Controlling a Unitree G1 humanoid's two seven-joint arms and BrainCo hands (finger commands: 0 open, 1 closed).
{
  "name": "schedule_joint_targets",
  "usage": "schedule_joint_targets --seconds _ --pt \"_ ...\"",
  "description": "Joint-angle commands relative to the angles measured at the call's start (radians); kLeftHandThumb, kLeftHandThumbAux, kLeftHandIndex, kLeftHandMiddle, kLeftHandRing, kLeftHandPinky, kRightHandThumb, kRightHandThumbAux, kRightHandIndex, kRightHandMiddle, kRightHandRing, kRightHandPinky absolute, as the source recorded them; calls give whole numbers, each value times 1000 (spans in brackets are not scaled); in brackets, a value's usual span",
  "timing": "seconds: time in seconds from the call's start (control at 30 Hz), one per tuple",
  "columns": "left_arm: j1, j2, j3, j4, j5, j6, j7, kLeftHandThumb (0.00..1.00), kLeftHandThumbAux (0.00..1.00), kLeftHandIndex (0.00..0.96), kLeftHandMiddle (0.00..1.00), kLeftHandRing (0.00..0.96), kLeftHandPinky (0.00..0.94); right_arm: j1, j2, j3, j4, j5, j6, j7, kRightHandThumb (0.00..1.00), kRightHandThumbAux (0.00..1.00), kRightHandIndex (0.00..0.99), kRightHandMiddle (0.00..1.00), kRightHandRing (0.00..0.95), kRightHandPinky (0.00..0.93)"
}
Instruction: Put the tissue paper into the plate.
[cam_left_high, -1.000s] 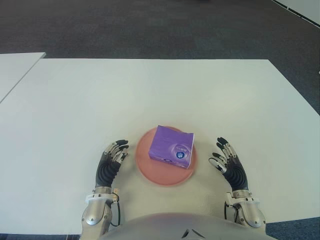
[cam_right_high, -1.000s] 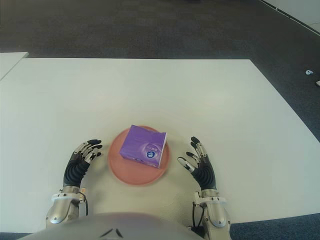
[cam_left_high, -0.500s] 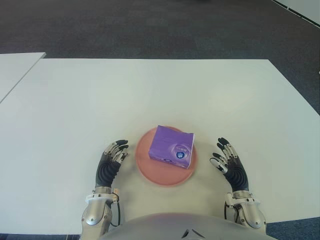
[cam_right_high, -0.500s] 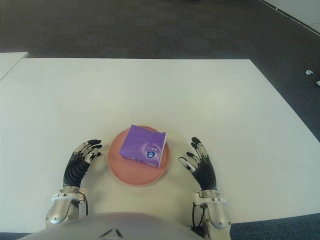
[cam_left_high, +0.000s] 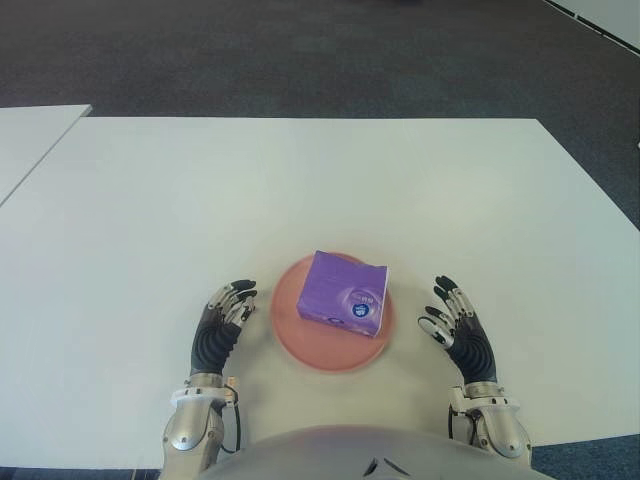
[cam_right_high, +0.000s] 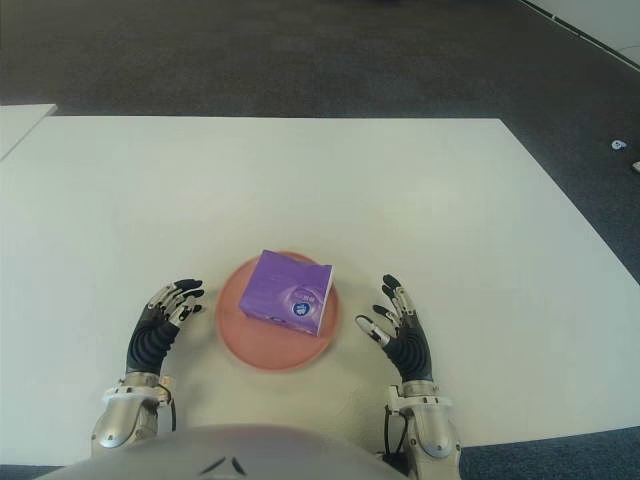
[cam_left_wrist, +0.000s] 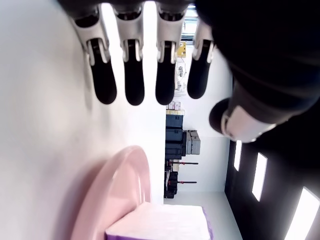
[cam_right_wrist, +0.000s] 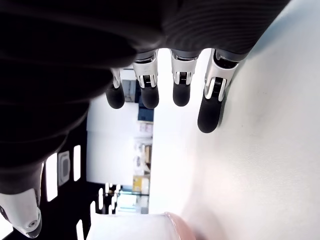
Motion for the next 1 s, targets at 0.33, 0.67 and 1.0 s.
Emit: schedule_joint_targets --seconds 0.33,0.67,1.0 --pt "18 2 -10 1 -3 27 -6 234 620 293 279 298 338 23 5 -2 12 10 46 6 166 615 32 84 18 0" --pt "19 2 -9 -3 -12 32 -10 240 612 298 280 298 337 26 4 0 6 10 51 9 170 623 29 82 15 0" --pt "19 7 -8 -4 -11 32 -13 248 604 297 278 296 336 26 5 1 5 4 46 8 154 622 29 80 12 0"
